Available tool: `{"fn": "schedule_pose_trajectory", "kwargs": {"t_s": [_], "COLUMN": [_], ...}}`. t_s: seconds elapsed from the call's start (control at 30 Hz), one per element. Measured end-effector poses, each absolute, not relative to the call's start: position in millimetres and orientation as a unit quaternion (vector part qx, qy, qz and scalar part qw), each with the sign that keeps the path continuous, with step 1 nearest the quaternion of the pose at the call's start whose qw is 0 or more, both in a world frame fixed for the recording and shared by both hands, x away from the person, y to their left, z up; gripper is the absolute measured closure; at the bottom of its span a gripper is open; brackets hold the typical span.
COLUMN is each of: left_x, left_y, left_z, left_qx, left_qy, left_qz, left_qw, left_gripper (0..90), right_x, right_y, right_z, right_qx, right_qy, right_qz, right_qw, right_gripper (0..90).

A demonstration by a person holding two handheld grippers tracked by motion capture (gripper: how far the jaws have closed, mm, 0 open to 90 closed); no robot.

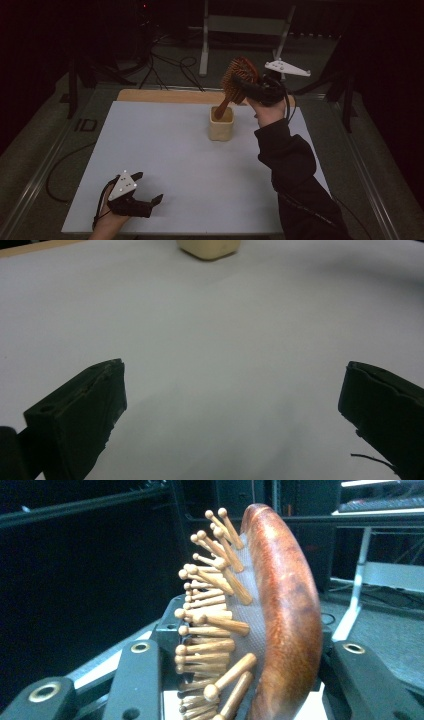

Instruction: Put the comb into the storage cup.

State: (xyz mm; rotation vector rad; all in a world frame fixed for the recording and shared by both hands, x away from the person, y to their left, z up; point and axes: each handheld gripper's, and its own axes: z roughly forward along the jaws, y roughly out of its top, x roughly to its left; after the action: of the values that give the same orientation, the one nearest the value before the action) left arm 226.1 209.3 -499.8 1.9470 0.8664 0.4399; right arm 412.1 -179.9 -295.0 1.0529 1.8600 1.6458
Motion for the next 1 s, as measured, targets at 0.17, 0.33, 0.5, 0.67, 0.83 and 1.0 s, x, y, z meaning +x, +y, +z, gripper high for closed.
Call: {"fn": "schedule_pose_trajectory", "kwargs": {"t_s": [0.17, 0.33, 0.5, 0.67, 0.83, 1.0], "left_x": [226, 226, 225, 225, 224, 224], "left_y": [209, 210, 209, 209, 210, 210], "left_z": [-500, -499, -499, -498, -497, -497], "left_qx": [0.791, 0.789, 0.788, 0.787, 0.784, 0.785], "left_qy": [0.350, 0.350, 0.347, 0.342, 0.340, 0.339], "left_qz": [0.180, 0.183, 0.184, 0.186, 0.187, 0.187], "left_qw": [0.468, 0.471, 0.475, 0.479, 0.484, 0.484], "left_gripper": [0.0, 0.0, 0.1, 0.0, 0.0, 0.0], "right_x": [427, 439, 447, 454, 459, 464], "right_y": [-175, -171, -171, -168, -166, -164], "right_z": [-308, -319, -327, -337, -348, -357], "right_qx": [0.389, 0.392, 0.392, 0.397, 0.399, 0.405], "right_qy": [0.683, 0.691, 0.696, 0.703, 0.709, 0.714], "right_qz": [0.577, 0.565, 0.561, 0.554, 0.547, 0.541], "right_qw": [0.223, 0.222, 0.214, 0.202, 0.195, 0.184], "right_gripper": [52.9, 52.7, 52.6, 52.5, 52.4, 52.3]}}
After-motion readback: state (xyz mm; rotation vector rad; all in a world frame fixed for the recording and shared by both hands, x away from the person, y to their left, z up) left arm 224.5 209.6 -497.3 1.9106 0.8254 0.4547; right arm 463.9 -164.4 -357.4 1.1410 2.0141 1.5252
